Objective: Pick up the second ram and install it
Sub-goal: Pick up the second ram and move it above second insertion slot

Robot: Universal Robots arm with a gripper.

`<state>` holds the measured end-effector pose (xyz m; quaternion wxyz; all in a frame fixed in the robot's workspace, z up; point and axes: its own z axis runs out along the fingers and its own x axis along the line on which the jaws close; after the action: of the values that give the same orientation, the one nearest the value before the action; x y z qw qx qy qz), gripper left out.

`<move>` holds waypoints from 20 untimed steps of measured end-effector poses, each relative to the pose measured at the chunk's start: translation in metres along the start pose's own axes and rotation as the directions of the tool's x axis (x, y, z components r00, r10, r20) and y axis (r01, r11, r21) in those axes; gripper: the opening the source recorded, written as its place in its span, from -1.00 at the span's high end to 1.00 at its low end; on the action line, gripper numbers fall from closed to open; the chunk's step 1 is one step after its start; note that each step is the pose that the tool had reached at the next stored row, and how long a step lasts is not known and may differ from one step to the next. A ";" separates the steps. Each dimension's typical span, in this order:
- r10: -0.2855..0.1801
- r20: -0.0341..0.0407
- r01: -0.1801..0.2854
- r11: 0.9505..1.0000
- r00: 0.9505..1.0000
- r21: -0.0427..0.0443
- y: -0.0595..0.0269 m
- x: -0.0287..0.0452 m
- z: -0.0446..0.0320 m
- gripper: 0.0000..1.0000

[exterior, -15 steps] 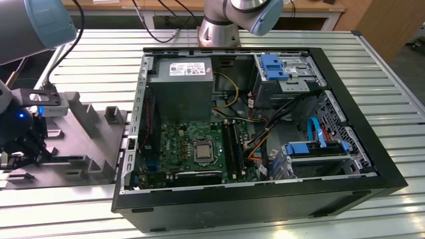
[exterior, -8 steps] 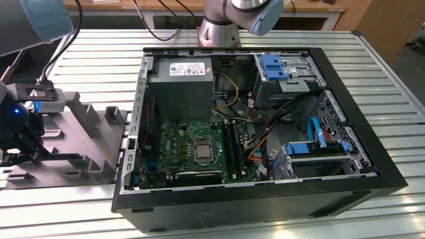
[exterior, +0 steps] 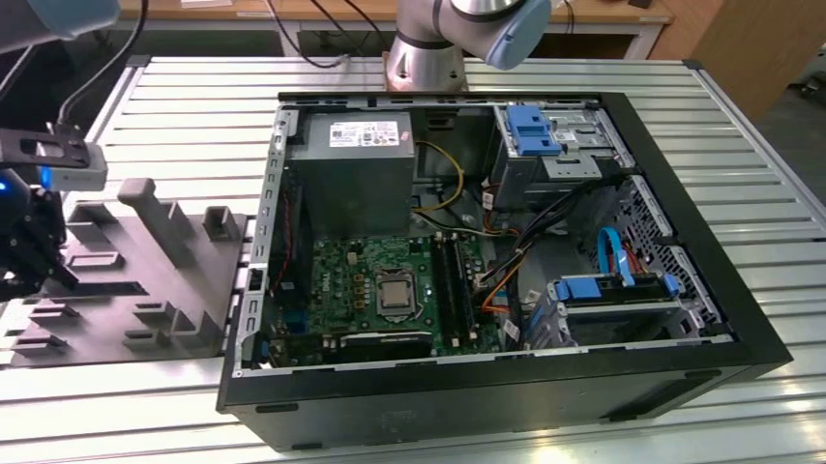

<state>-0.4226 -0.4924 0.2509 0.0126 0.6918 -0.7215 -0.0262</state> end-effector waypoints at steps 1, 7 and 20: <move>0.000 0.000 0.000 1.000 1.000 0.000 0.0003 -0.0001 -0.0044 0.76; 0.000 0.000 0.000 1.000 1.000 0.000 0.0018 -0.0006 -0.0319 0.76; 0.000 0.000 0.000 1.000 1.000 0.000 0.0050 -0.0018 -0.0907 0.76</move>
<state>-0.4226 -0.4922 0.3417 0.0126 0.6918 -0.7215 -0.0261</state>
